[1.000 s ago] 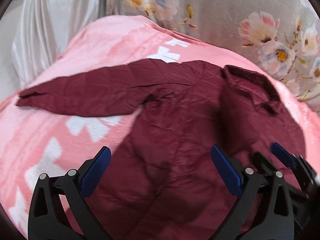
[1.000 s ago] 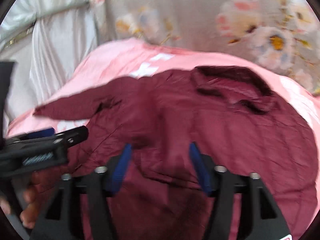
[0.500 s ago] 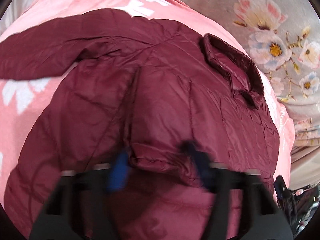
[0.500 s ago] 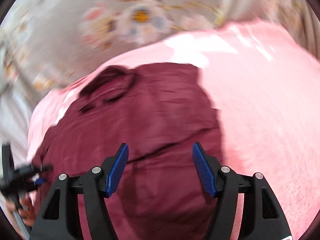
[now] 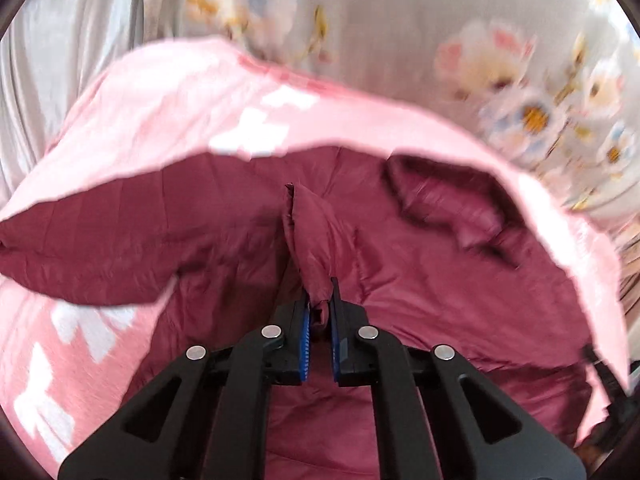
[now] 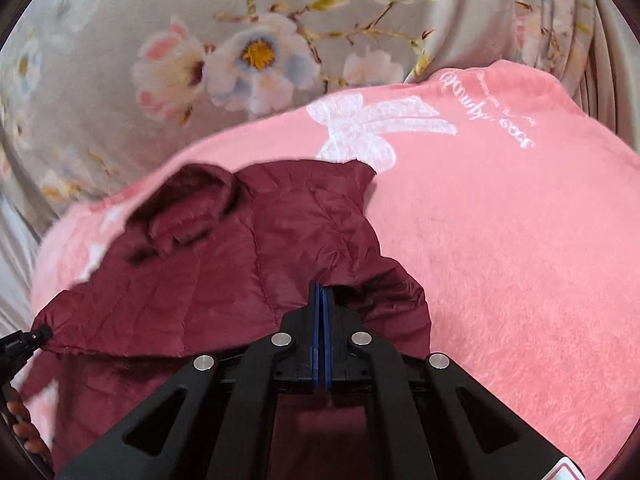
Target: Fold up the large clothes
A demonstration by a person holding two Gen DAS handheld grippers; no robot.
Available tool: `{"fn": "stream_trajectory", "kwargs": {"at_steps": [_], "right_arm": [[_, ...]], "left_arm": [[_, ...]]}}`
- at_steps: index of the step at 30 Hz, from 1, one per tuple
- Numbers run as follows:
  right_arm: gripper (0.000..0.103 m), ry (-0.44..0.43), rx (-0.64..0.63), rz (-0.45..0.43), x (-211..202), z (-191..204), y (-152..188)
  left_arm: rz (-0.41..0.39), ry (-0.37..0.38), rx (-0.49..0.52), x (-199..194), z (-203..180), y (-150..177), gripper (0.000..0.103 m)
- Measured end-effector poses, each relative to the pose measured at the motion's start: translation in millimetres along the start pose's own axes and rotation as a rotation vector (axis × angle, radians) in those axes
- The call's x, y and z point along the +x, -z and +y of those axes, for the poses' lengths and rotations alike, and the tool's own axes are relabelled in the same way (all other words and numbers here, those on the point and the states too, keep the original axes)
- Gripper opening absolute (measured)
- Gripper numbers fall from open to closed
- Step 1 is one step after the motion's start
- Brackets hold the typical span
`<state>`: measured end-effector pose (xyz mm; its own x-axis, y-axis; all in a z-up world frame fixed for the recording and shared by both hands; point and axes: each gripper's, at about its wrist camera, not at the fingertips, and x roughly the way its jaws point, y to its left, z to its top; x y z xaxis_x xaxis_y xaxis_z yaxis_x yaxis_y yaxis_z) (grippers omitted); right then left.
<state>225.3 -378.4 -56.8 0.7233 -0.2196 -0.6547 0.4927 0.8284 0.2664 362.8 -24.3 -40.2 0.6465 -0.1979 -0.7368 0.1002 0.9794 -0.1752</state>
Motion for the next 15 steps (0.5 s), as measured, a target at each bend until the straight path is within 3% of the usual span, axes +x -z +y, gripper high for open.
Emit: {"fn": "stream_trajectory", "kwargs": {"at_steps": [2, 4, 6, 11, 13, 15], "right_arm": [[0.0, 0.019, 0.023, 0.066, 17.2, -7.2, 6.5], [0.0, 0.005, 0.055, 0.111, 28.3, -15.1, 10.3], [0.0, 0.019, 0.038, 0.114, 29.0, -14.0, 10.9], [0.002, 0.069, -0.012, 0.112, 21.8, -6.4, 16.1], [0.006, 0.097, -0.012, 0.094, 2.2, -2.2, 20.1], [0.012, 0.061, -0.043, 0.041, -26.2, 15.1, 22.9]], "left_arm": [[0.07, -0.03, 0.016, 29.6, 1.4, 16.4, 0.007], [0.084, -0.048, 0.032, 45.3, 1.8, 29.9, 0.007], [0.039, -0.07, 0.05, 42.5, -1.3, 35.5, 0.008], [0.017, -0.09, 0.073, 42.9, -2.9, 38.7, 0.009], [0.013, -0.093, 0.071, 41.9, -1.6, 39.0, 0.01], [0.009, -0.091, 0.067, 42.3, -0.8, 40.0, 0.011]]}}
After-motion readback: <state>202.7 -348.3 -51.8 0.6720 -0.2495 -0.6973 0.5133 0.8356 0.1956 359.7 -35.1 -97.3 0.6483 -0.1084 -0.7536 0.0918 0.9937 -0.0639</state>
